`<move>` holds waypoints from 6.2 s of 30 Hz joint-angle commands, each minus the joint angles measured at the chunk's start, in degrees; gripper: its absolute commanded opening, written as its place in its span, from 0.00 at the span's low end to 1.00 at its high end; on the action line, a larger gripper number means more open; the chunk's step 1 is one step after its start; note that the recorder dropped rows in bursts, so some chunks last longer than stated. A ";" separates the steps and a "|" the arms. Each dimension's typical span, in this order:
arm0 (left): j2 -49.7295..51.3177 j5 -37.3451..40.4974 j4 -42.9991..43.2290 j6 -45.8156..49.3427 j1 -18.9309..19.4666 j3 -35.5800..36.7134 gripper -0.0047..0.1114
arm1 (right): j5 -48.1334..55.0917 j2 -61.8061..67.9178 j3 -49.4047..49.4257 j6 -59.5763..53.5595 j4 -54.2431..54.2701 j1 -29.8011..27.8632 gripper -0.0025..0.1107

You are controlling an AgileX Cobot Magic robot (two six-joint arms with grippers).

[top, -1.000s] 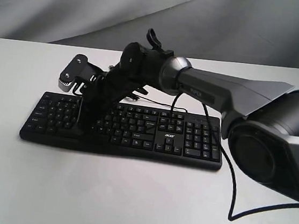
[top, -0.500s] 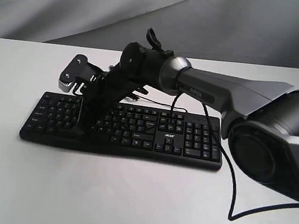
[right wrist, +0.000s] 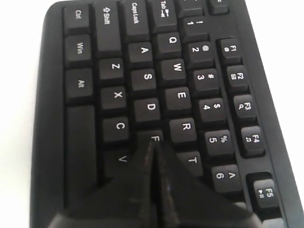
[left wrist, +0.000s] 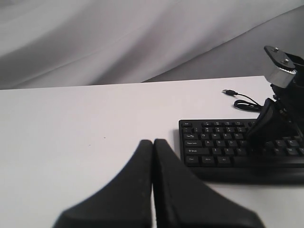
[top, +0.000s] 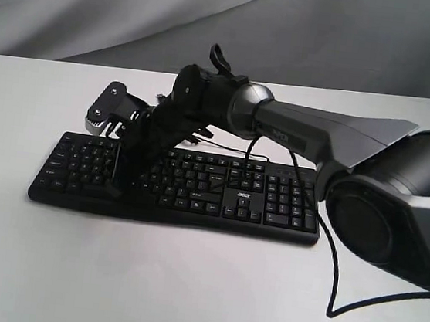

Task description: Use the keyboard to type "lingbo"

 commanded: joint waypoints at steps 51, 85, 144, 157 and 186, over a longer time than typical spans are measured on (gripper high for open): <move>-0.21 -0.39 -0.21 -0.12 0.06 0.28 0.04 | 5.81 -5.50 0.32 4.41 -7.42 -1.44 0.02; -0.21 -0.39 -0.21 -0.12 0.06 0.28 0.04 | 7.11 -5.76 4.69 4.72 -6.89 -6.15 0.02; -0.21 -0.39 -0.21 -0.12 0.06 0.28 0.04 | 10.23 -39.84 7.91 12.42 -12.59 -6.15 0.02; -0.21 -0.39 -0.21 -0.12 0.06 0.28 0.04 | 16.14 -56.00 7.91 28.97 -19.95 -6.15 0.02; -0.21 -0.39 -0.21 -0.12 0.06 0.28 0.04 | -45.24 -116.94 99.34 63.07 -41.19 -38.72 0.02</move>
